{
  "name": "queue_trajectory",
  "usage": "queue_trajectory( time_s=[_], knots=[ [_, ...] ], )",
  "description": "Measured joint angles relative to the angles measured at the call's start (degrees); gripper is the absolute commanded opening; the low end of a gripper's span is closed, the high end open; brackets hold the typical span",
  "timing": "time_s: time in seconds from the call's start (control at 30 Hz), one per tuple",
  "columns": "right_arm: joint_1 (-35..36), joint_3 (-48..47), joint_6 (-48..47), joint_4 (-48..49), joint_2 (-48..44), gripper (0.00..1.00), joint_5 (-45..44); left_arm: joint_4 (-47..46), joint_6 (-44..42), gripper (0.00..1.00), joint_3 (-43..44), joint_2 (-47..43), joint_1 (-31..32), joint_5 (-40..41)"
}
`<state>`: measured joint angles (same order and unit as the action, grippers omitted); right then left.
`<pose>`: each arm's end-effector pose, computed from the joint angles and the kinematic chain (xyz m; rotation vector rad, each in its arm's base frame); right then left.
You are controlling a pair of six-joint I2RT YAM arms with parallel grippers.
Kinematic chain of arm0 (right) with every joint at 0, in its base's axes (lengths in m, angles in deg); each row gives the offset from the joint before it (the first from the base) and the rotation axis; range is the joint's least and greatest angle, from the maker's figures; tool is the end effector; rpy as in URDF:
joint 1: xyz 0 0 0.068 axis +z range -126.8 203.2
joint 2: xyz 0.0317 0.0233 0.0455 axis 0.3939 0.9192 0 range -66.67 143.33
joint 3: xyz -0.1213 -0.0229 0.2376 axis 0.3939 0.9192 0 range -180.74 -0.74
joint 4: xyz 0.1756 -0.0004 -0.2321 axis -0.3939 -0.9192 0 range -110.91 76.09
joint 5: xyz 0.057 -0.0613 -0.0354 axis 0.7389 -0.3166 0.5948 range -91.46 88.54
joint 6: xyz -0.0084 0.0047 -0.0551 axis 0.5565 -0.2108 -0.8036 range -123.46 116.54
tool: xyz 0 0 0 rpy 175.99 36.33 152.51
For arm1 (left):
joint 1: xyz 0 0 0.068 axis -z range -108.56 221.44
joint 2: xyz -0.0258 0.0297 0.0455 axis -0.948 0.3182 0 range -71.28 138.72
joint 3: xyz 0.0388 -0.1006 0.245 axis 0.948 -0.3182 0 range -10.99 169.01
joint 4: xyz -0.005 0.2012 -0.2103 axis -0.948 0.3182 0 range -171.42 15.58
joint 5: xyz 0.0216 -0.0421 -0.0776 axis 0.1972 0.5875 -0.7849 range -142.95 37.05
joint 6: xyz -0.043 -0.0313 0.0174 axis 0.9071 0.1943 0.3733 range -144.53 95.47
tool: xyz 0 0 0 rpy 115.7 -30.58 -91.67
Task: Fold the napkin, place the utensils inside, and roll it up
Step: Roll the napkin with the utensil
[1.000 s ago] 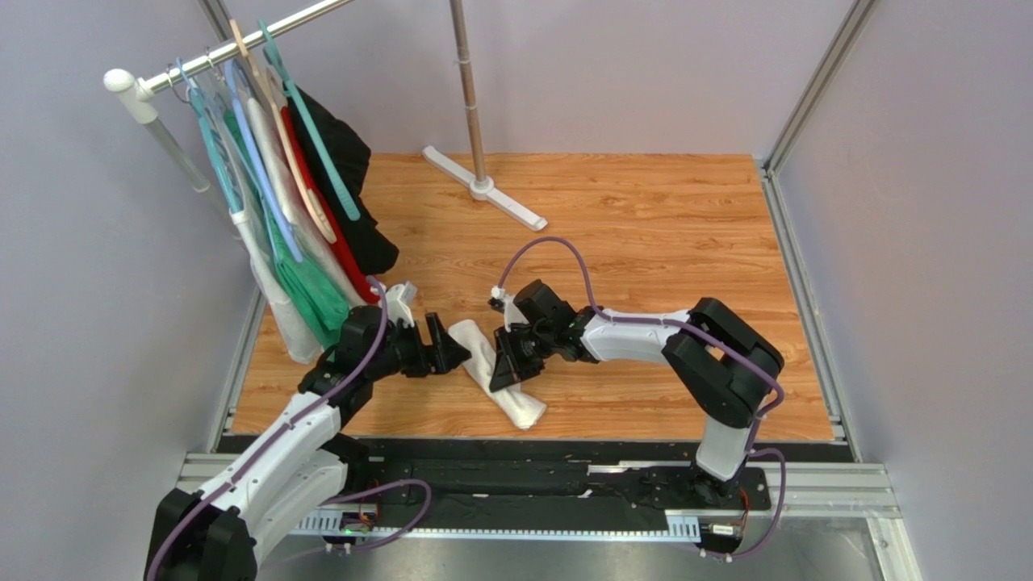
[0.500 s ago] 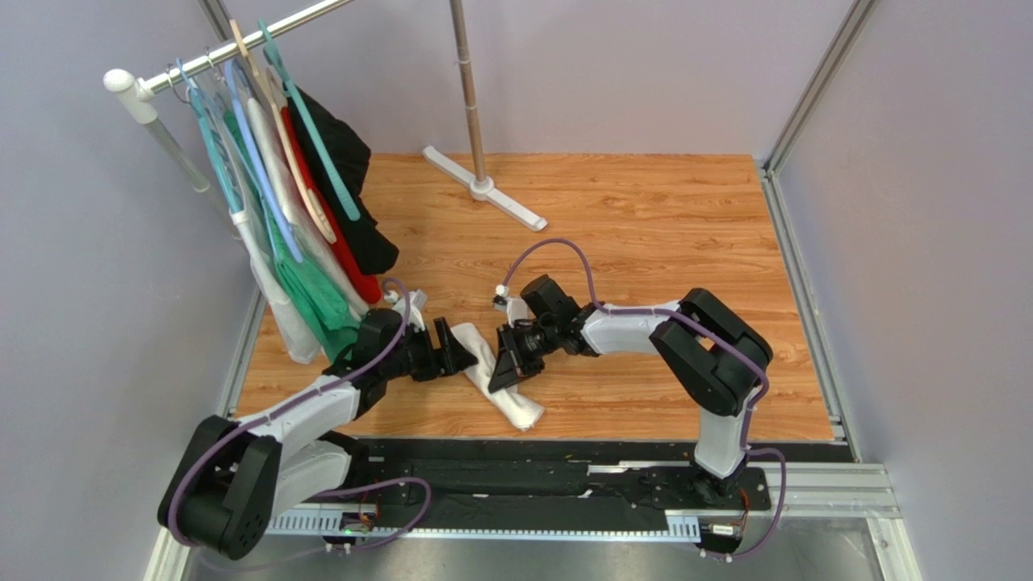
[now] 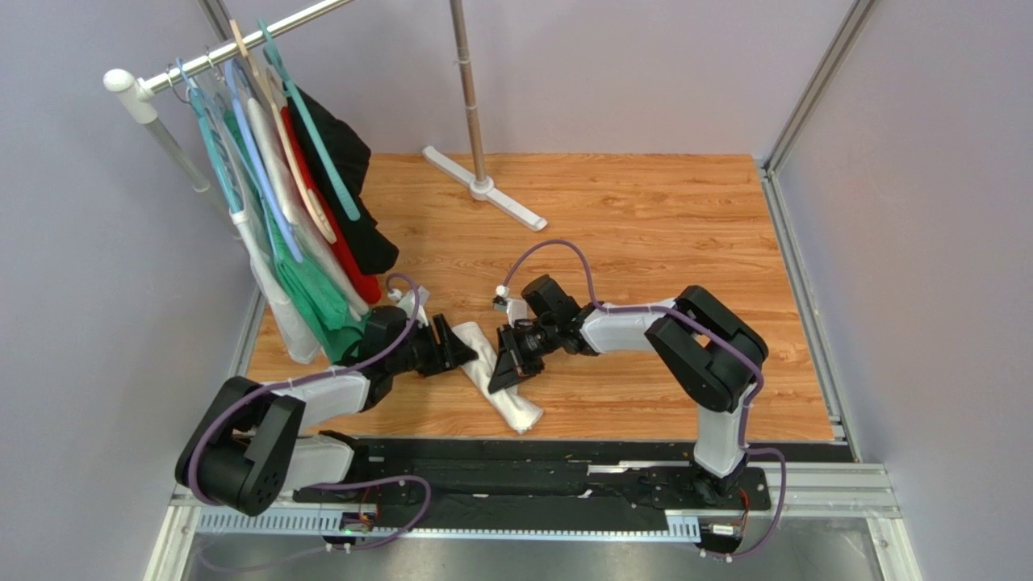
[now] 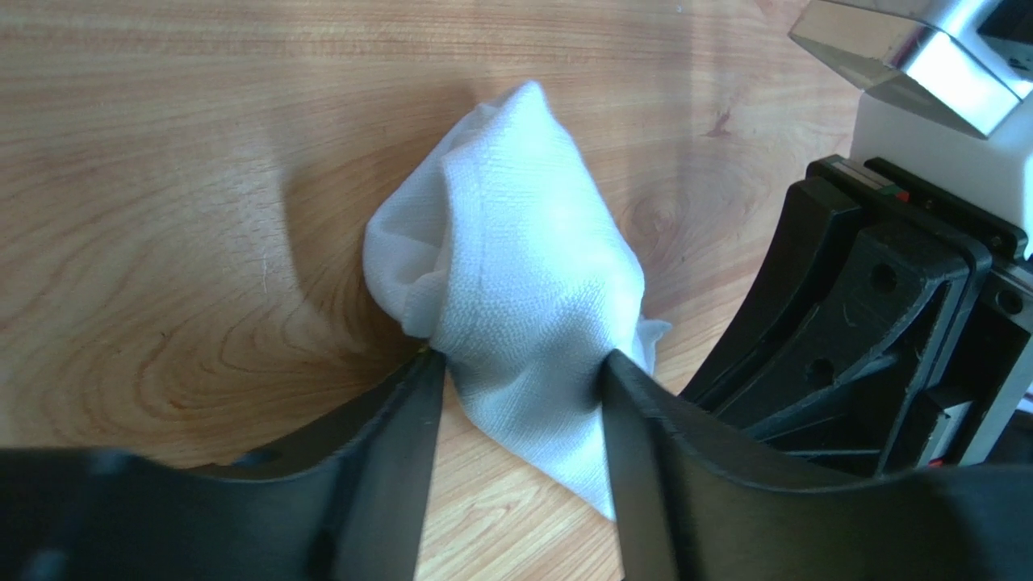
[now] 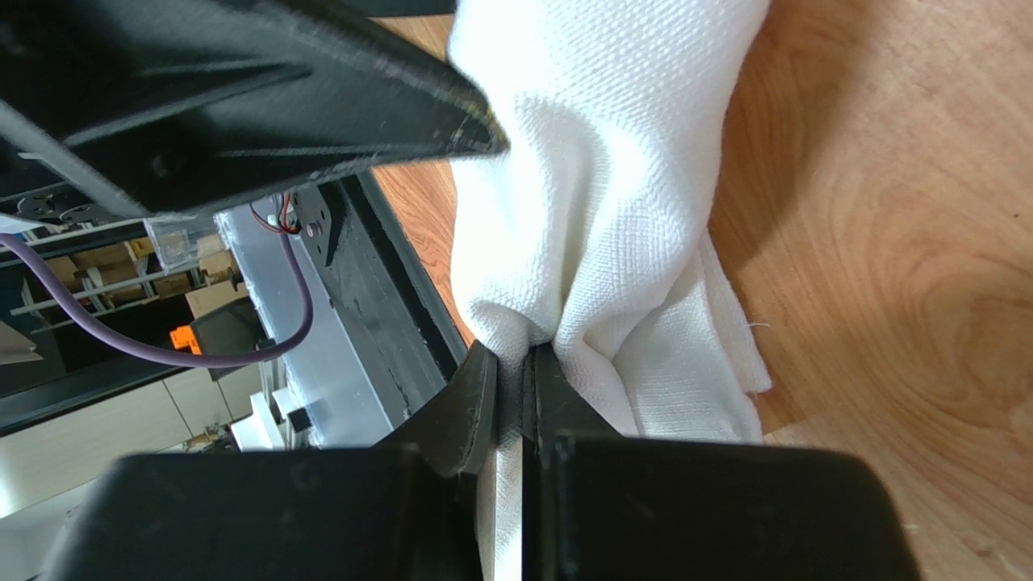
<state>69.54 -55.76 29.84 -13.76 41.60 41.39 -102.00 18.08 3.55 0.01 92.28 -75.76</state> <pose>0.2405 0.2901 0.0919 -0.6741 2.7075 1.4248 0.2070 -0.0948 0.0955 -0.2064 2.3411 -1.0251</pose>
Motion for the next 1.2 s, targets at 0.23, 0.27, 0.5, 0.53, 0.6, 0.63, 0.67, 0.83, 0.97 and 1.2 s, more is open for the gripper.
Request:
queue_trajectory(
  time_s=[0.23,0.27,0.5,0.53,0.6,0.63,0.67,0.83,0.97,1.2],
  knots=[
    [-0.2,-0.3,-0.2,-0.5,0.3,0.2,0.0,-2.3,1.9,0.18,-0.6,0.1,-0.2,-0.7],
    [-0.2,-0.5,-0.4,-1.0,0.3,0.26,-0.2,-2.3,2.0,0.16,-0.6,-0.2,-0.2,-0.9],
    [0.7,-3.9,-5.1,-13.5,-4.5,0.45,-8.2,1.9,2.3,0.05,0.2,-2.2,-0.2,-0.6],
    [1.2,-4.9,-6.1,-16.2,-5.9,0.47,-10.7,2.8,2.2,0.05,0.5,-2.5,-0.2,-0.5],
    [2.4,-7.0,-7.8,-20.9,-9.2,0.48,-16.4,4.7,2.1,0.04,1.1,-3.0,-0.2,-0.2],
    [3.3,-7.8,-8.2,-22.1,-10.4,0.48,-18.7,5.2,2.1,0.04,1.3,-3.1,-0.2,-0.2],
    [4.5,-8.7,-8.7,-23.3,-11.7,0.48,-21.0,5.9,2.1,0.03,1.4,-3.3,-0.2,0.0],
    [16.5,-12.2,-10.1,-25.8,-15.5,0.5,-35.6,7.3,2.1,0.02,1.8,-3.6,-0.2,0.2],
    [23.8,-13.1,-10.1,-26.1,-13.7,0.5,-45.3,8.0,2.1,0.02,2.1,-3.6,-0.2,0.4],
    [25.1,-13.6,-9.8,-26.7,-6.2,0.5,-58.7,9.2,2.0,0.02,3.4,-2.6,-0.2,0.3]
  ],
)
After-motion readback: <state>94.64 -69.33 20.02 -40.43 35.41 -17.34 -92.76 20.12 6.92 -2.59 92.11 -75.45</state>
